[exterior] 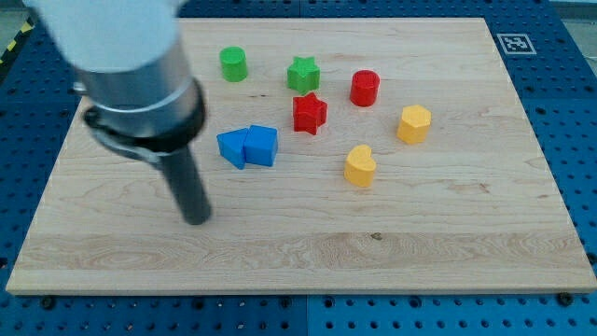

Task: Push the yellow heart closure to the yellow hexagon

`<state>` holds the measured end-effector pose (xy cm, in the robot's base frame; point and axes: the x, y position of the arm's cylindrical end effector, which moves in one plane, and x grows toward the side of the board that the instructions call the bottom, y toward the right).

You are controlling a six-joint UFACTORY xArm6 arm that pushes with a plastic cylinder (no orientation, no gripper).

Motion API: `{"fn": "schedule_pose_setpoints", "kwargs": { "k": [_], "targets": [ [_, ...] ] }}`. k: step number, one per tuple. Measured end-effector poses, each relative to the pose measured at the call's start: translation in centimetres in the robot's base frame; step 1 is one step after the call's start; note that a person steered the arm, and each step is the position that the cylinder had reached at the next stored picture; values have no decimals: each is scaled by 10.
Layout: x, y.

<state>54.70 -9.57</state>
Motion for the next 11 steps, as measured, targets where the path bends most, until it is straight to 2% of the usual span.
{"fn": "schedule_pose_setpoints", "kwargs": {
  "k": [2, 3, 5, 11],
  "targets": [
    [-21, 112],
    [-21, 151],
    [-21, 150],
    [-60, 150]
  ]
}}
